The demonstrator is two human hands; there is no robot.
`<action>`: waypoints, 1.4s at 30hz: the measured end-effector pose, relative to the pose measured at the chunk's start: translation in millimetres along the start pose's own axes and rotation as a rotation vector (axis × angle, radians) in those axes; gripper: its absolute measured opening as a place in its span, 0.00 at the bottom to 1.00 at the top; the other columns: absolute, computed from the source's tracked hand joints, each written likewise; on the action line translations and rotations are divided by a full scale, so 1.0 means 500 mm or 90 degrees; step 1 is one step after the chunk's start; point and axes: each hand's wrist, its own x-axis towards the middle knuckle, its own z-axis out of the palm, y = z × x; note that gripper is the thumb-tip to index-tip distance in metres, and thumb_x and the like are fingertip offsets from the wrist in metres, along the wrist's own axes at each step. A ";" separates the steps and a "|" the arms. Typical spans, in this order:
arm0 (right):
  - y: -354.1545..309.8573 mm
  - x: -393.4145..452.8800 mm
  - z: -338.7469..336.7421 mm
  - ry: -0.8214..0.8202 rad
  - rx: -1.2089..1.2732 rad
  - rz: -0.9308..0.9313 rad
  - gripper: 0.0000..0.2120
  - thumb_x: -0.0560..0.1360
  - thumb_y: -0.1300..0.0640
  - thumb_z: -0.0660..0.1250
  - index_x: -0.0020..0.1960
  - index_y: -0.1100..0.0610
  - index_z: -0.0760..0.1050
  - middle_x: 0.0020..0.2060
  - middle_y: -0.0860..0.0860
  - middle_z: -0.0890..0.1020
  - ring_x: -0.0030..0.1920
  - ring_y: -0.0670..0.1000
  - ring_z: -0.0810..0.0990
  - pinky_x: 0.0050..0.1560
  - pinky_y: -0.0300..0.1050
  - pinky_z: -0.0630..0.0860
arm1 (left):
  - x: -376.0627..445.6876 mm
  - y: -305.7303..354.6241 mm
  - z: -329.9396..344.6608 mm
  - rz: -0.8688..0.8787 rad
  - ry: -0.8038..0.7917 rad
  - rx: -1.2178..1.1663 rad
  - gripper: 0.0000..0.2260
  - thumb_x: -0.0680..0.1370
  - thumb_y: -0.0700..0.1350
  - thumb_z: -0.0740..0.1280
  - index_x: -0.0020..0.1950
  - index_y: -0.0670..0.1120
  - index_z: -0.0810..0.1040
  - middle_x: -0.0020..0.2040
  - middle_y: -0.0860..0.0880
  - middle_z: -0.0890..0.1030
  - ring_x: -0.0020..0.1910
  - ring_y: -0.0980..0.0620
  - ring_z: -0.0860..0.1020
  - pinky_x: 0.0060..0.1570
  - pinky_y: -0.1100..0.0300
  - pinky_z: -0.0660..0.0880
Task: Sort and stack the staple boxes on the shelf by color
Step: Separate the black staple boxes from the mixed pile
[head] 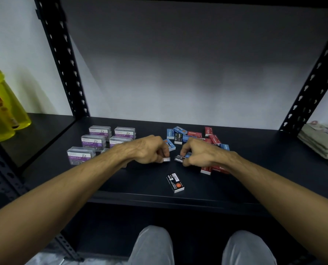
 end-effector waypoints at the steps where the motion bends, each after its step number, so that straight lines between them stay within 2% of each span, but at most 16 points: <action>1: 0.002 0.001 -0.002 -0.002 0.011 -0.005 0.12 0.73 0.56 0.71 0.56 0.54 0.81 0.55 0.47 0.79 0.47 0.43 0.77 0.38 0.34 0.68 | 0.004 -0.001 -0.002 0.003 0.004 0.002 0.11 0.78 0.44 0.69 0.61 0.49 0.80 0.54 0.51 0.83 0.50 0.55 0.80 0.44 0.71 0.71; 5: 0.008 -0.005 -0.007 0.006 0.023 -0.018 0.09 0.77 0.57 0.66 0.54 0.55 0.83 0.48 0.44 0.78 0.47 0.43 0.76 0.41 0.34 0.67 | 0.016 -0.005 -0.005 -0.001 0.025 0.007 0.13 0.79 0.40 0.66 0.63 0.47 0.80 0.57 0.51 0.83 0.54 0.55 0.80 0.53 0.67 0.72; 8: 0.012 -0.004 -0.008 0.000 0.042 -0.011 0.08 0.78 0.59 0.64 0.45 0.51 0.80 0.43 0.41 0.76 0.46 0.42 0.75 0.49 0.40 0.69 | 0.022 -0.009 -0.007 -0.002 0.033 0.002 0.13 0.79 0.39 0.66 0.63 0.47 0.80 0.58 0.51 0.83 0.53 0.56 0.80 0.53 0.68 0.73; 9: 0.013 -0.003 -0.008 -0.003 0.043 -0.008 0.08 0.79 0.59 0.63 0.47 0.51 0.80 0.45 0.42 0.76 0.47 0.42 0.75 0.50 0.40 0.69 | 0.023 -0.010 -0.007 -0.002 0.035 0.001 0.13 0.79 0.39 0.66 0.63 0.47 0.80 0.58 0.51 0.83 0.50 0.58 0.80 0.50 0.71 0.72; 11: 0.014 -0.003 -0.008 0.003 0.042 -0.007 0.10 0.79 0.60 0.62 0.56 0.55 0.81 0.48 0.44 0.77 0.49 0.44 0.76 0.51 0.39 0.70 | 0.024 -0.012 -0.008 -0.002 0.042 -0.003 0.13 0.79 0.39 0.65 0.63 0.47 0.81 0.57 0.52 0.83 0.44 0.61 0.78 0.41 0.79 0.68; 14: 0.019 -0.005 -0.011 0.009 0.045 -0.001 0.15 0.79 0.60 0.64 0.65 0.57 0.76 0.49 0.46 0.81 0.48 0.46 0.80 0.49 0.37 0.72 | 0.020 -0.012 -0.013 0.003 0.047 -0.012 0.13 0.79 0.39 0.65 0.63 0.47 0.81 0.55 0.53 0.83 0.39 0.66 0.76 0.35 0.81 0.66; 17: 0.026 0.000 -0.011 0.005 0.045 0.003 0.17 0.78 0.60 0.66 0.66 0.56 0.75 0.47 0.54 0.84 0.49 0.51 0.83 0.46 0.34 0.73 | 0.015 -0.011 -0.019 0.008 0.055 -0.022 0.13 0.80 0.39 0.65 0.63 0.47 0.81 0.51 0.55 0.81 0.31 0.76 0.73 0.34 0.82 0.66; 20: 0.026 0.002 -0.011 0.008 0.050 0.004 0.17 0.77 0.60 0.68 0.66 0.57 0.75 0.47 0.53 0.84 0.50 0.50 0.83 0.52 0.39 0.76 | 0.014 -0.010 -0.026 0.009 0.061 -0.030 0.13 0.80 0.38 0.65 0.63 0.46 0.80 0.51 0.54 0.81 0.29 0.79 0.71 0.32 0.82 0.65; 22: 0.024 0.000 -0.012 0.005 0.053 0.002 0.17 0.77 0.61 0.68 0.66 0.57 0.75 0.46 0.49 0.83 0.49 0.47 0.81 0.52 0.37 0.73 | 0.013 -0.010 -0.030 0.004 0.059 -0.024 0.14 0.80 0.37 0.65 0.63 0.47 0.80 0.51 0.54 0.82 0.29 0.77 0.72 0.32 0.82 0.66; 24: 0.025 -0.001 -0.011 0.005 0.056 0.004 0.17 0.77 0.61 0.68 0.65 0.56 0.76 0.46 0.51 0.84 0.48 0.47 0.81 0.48 0.34 0.71 | 0.014 -0.010 -0.032 -0.004 0.052 -0.016 0.15 0.79 0.36 0.65 0.64 0.47 0.80 0.49 0.55 0.81 0.32 0.74 0.74 0.33 0.81 0.67; 27: 0.030 0.001 -0.011 0.009 0.057 0.011 0.16 0.76 0.62 0.69 0.63 0.56 0.76 0.47 0.56 0.84 0.48 0.52 0.83 0.43 0.33 0.72 | 0.015 -0.008 -0.030 -0.015 0.029 -0.006 0.20 0.77 0.32 0.63 0.64 0.48 0.79 0.51 0.54 0.81 0.41 0.66 0.77 0.35 0.80 0.68; 29: 0.031 0.001 -0.013 0.011 0.057 0.014 0.15 0.76 0.62 0.69 0.63 0.56 0.77 0.47 0.54 0.84 0.48 0.51 0.83 0.45 0.36 0.74 | 0.017 -0.006 -0.027 -0.020 0.016 -0.010 0.20 0.76 0.33 0.64 0.65 0.48 0.79 0.54 0.52 0.82 0.46 0.60 0.78 0.38 0.77 0.69; 31: 0.031 0.000 -0.015 0.008 0.056 0.019 0.16 0.75 0.61 0.70 0.63 0.55 0.77 0.47 0.53 0.83 0.48 0.50 0.82 0.48 0.39 0.76 | 0.021 0.000 -0.022 -0.029 0.004 -0.015 0.19 0.76 0.34 0.68 0.65 0.48 0.79 0.56 0.50 0.81 0.50 0.57 0.78 0.43 0.74 0.71; 33: 0.033 0.000 -0.015 0.004 0.049 0.026 0.17 0.75 0.60 0.71 0.63 0.54 0.76 0.50 0.54 0.82 0.49 0.51 0.81 0.47 0.39 0.77 | 0.026 0.006 -0.018 -0.036 -0.012 -0.017 0.20 0.75 0.37 0.71 0.66 0.48 0.78 0.56 0.50 0.81 0.54 0.55 0.78 0.50 0.68 0.72; 40: 0.032 -0.006 -0.012 0.008 0.047 0.031 0.13 0.74 0.58 0.72 0.58 0.53 0.77 0.47 0.50 0.82 0.47 0.49 0.81 0.43 0.37 0.75 | 0.038 0.015 -0.003 -0.037 -0.027 0.018 0.22 0.75 0.42 0.73 0.68 0.50 0.75 0.63 0.49 0.79 0.59 0.52 0.77 0.55 0.64 0.70; 42: 0.032 -0.008 -0.011 0.009 0.054 0.030 0.10 0.75 0.58 0.72 0.55 0.53 0.77 0.46 0.48 0.81 0.45 0.46 0.79 0.40 0.35 0.72 | 0.041 0.014 0.001 -0.033 -0.025 0.018 0.19 0.75 0.41 0.73 0.66 0.49 0.78 0.61 0.49 0.80 0.55 0.52 0.78 0.54 0.64 0.71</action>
